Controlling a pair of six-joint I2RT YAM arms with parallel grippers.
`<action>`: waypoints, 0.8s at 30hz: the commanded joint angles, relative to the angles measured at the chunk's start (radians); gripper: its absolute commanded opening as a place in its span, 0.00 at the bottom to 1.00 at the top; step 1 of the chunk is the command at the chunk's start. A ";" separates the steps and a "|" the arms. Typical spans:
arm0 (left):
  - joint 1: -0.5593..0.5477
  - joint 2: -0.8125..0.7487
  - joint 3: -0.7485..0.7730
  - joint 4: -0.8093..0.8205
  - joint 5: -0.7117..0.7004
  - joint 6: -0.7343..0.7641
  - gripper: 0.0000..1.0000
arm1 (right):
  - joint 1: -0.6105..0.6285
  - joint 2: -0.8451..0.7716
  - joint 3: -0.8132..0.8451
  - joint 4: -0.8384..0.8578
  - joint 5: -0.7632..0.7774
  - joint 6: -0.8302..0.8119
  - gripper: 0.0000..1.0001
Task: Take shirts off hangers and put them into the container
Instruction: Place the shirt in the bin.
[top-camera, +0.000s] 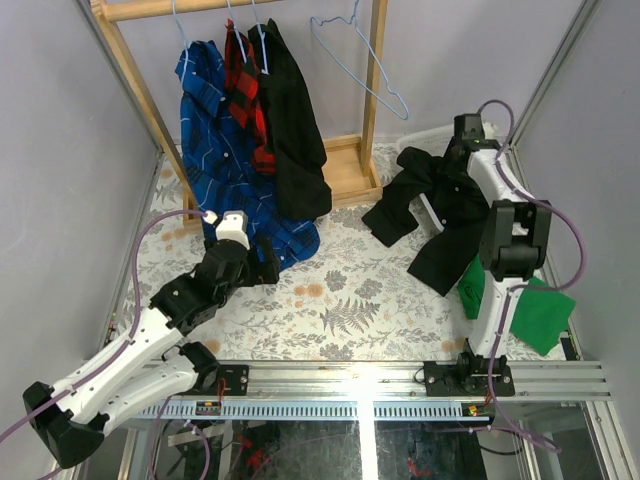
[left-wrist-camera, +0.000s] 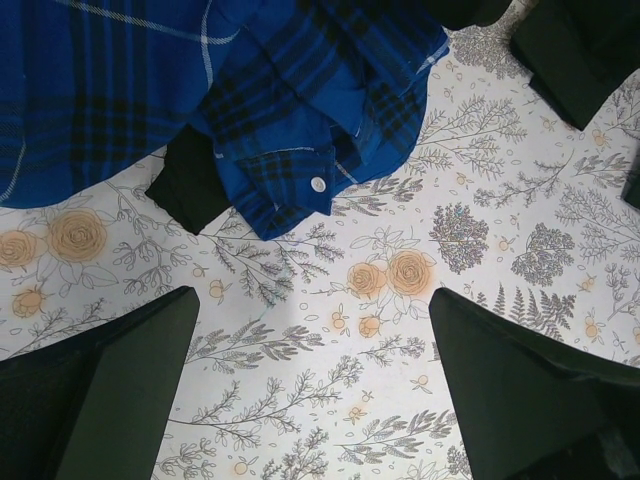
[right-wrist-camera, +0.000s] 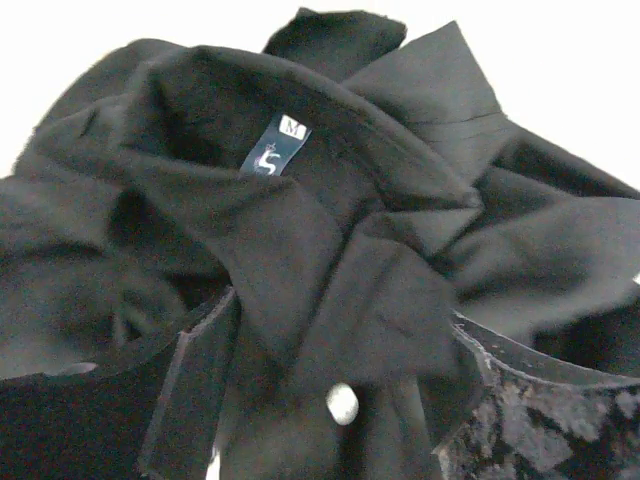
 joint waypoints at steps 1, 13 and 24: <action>0.005 -0.023 0.030 -0.006 -0.031 0.042 1.00 | -0.002 -0.266 0.027 -0.036 0.002 -0.061 0.83; 0.005 -0.047 0.034 -0.068 -0.106 -0.006 1.00 | 0.045 -0.934 -0.757 0.101 -0.390 0.069 0.81; 0.006 -0.046 0.039 -0.090 -0.123 -0.015 1.00 | 0.285 -0.821 -1.008 0.225 -0.042 0.180 0.82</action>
